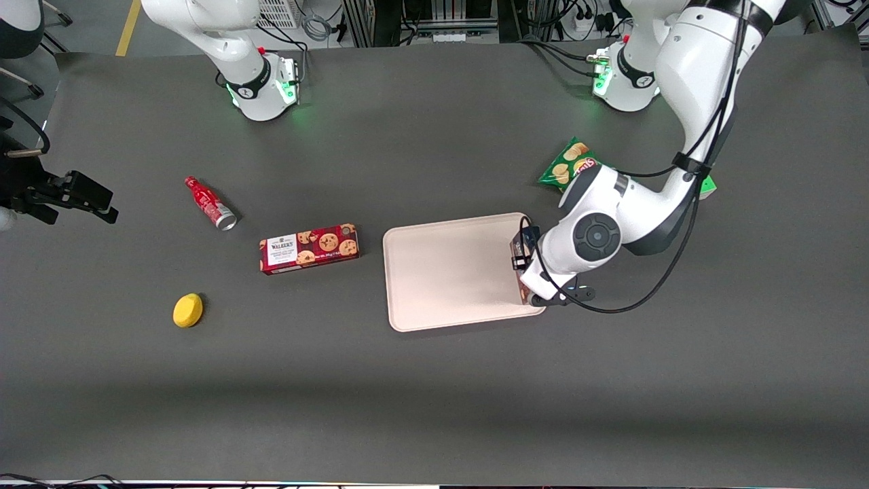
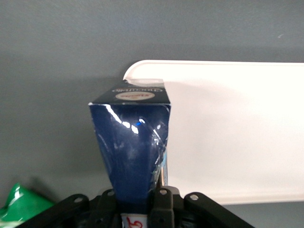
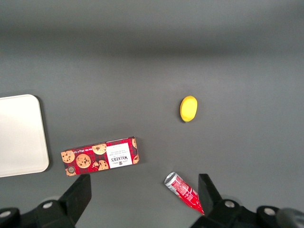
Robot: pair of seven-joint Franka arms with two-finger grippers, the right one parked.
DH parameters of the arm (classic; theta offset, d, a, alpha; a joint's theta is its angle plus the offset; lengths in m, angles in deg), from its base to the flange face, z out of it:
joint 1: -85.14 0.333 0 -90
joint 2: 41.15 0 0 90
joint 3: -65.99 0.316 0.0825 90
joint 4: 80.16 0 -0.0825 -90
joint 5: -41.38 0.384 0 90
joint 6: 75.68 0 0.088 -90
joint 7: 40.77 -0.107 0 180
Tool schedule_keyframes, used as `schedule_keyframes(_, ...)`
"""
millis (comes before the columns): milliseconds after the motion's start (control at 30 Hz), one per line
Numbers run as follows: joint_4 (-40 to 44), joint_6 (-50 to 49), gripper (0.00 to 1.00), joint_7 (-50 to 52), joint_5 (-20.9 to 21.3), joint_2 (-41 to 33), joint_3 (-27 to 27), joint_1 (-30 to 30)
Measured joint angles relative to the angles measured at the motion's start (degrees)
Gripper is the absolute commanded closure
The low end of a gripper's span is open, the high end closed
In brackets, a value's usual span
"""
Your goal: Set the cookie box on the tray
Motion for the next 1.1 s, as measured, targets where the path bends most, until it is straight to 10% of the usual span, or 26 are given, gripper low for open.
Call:
schedule_keyframes(400, 2.89, -3.80, 0.00, 0.03, 0.16, -1.95, 1.27, 0.71)
schedule_keyframes(1100, 34.32, -56.95, 0.00, -17.44, -0.08, -19.19, 15.15, 3.39)
